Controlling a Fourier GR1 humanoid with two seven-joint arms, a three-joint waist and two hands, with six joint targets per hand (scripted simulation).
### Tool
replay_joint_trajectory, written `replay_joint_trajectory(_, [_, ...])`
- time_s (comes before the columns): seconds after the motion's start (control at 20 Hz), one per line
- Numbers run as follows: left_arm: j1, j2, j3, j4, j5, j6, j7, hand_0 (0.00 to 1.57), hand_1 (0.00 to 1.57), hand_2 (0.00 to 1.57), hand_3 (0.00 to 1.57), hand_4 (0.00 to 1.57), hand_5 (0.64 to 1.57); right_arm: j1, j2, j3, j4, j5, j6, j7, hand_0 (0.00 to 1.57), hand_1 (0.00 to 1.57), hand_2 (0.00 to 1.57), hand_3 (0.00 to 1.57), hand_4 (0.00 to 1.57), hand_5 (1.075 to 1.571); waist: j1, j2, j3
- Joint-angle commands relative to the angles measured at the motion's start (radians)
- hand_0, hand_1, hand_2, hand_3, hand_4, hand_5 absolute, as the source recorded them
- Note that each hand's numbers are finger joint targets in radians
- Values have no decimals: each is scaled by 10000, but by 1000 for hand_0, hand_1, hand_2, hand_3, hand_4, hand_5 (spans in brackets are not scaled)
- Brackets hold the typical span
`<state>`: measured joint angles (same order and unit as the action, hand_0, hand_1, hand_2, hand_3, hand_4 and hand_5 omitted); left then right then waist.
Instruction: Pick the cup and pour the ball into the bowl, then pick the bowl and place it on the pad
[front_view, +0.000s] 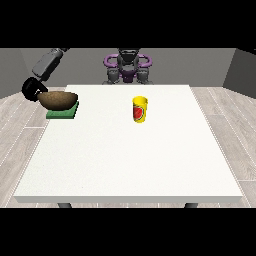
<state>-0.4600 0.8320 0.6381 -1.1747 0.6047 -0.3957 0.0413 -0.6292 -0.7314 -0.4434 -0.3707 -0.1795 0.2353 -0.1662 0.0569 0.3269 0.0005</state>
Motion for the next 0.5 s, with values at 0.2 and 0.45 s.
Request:
replay_joint_trajectory(0.2, [54, 166, 103, 226, 302, -455, -201, 0, 0, 0, 0, 694, 1546, -139, -712, -24, 180, 92, -428, 663, 0, 0, 0, 0, 0, 1497, 343, 6, 2])
replay_joint_trajectory(0.45, [324, -1349, -1207, -1077, 546, 575, 1394, 0, 0, 0, 0, 983, 1570, -382, -945, 270, 167, 253, 2, 1566, 0, 0, 0, 0, 0, 1416, -10, -2354, -7])
